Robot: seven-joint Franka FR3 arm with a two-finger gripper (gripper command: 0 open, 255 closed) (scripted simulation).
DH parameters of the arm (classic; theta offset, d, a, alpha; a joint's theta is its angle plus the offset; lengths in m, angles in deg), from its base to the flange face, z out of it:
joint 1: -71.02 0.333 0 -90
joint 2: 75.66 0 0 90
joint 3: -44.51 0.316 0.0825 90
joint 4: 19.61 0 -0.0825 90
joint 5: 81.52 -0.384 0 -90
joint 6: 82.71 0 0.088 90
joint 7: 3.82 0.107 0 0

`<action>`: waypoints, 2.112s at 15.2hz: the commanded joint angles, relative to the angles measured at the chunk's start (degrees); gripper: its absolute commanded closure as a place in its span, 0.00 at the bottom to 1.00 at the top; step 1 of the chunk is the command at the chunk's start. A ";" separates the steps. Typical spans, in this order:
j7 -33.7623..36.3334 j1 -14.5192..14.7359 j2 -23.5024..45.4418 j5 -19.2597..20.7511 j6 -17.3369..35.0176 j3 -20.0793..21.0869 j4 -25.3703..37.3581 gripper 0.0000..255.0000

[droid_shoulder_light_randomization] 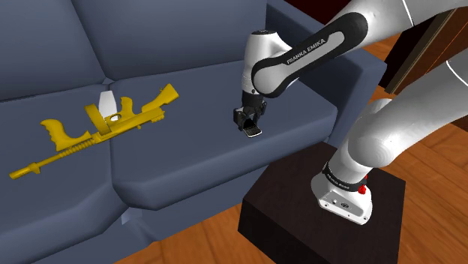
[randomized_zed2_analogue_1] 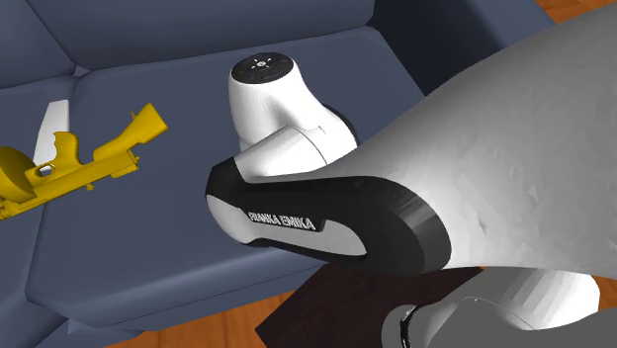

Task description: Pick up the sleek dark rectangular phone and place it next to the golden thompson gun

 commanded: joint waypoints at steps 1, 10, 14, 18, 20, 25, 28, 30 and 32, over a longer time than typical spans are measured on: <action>-0.02 -0.03 0.02 0.01 -0.03 -0.03 -0.12 1.00; 0.40 -0.06 -4.13 0.39 -6.89 -0.43 2.62 1.00; 0.59 -0.12 -6.13 0.64 -10.66 -0.71 4.40 1.00; 0.77 -0.18 -7.81 0.89 -14.32 -0.99 6.38 1.00; 0.86 -0.22 -8.53 1.02 -16.10 -1.12 7.44 1.00; 1.09 -0.31 -10.02 1.33 -20.44 -1.46 10.30 1.00; 1.23 -0.37 -10.71 1.51 -22.97 -1.65 12.14 1.00; 1.32 -0.41 -11.09 1.63 -24.62 -1.78 13.42 1.00; 1.42 -0.45 -11.40 1.74 -26.25 -1.90 14.74 1.00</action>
